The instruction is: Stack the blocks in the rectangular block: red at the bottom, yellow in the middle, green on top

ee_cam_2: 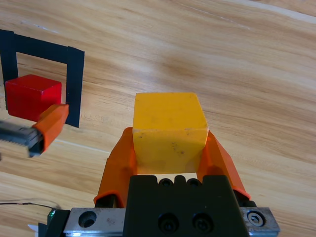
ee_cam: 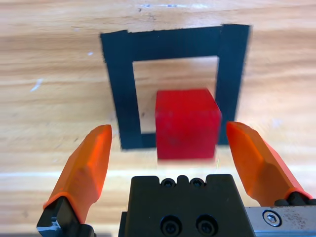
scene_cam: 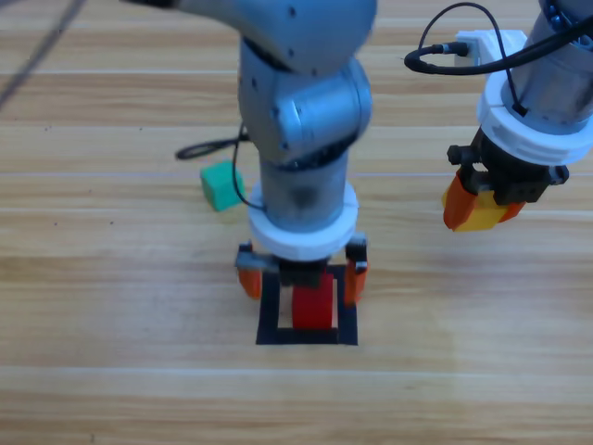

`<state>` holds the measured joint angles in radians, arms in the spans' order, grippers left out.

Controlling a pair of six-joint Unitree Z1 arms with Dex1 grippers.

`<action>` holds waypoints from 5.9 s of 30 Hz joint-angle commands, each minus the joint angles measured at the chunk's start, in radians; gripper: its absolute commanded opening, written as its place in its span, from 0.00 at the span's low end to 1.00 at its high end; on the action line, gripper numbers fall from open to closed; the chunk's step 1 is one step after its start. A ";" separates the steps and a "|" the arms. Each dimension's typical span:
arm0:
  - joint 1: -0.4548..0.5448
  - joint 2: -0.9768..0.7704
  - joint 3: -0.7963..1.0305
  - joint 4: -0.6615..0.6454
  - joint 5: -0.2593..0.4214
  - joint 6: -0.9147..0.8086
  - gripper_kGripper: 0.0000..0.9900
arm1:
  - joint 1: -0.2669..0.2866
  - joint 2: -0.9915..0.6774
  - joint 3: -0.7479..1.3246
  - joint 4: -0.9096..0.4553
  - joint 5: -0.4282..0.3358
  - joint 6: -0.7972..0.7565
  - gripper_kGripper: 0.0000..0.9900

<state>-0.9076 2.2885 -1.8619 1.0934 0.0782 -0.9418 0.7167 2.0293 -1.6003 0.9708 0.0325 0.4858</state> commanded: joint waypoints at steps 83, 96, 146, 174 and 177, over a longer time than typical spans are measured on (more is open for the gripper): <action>0.598 -0.644 0.432 -0.156 -0.140 0.753 1.00 | 0.274 0.582 -0.871 0.529 0.086 0.485 0.00; 0.598 -0.644 0.471 -0.191 -0.140 0.750 1.00 | 0.285 0.595 -0.889 0.529 0.087 0.525 0.00; 0.596 -0.630 0.461 -0.222 -0.140 0.742 1.00 | 0.285 0.416 -0.919 0.529 0.000 0.375 1.00; 0.372 0.065 -0.395 0.103 -0.051 0.270 1.00 | 0.007 -0.474 0.330 -0.365 0.253 -0.655 1.00; 0.309 0.132 -0.477 0.141 -0.018 0.163 1.00 | 0.023 -0.416 0.338 -0.357 0.287 -0.725 1.00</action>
<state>-0.4933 2.3108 -2.2531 1.1918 0.0238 -0.6894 0.7511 1.5472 -1.3076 0.6187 0.2746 -0.1907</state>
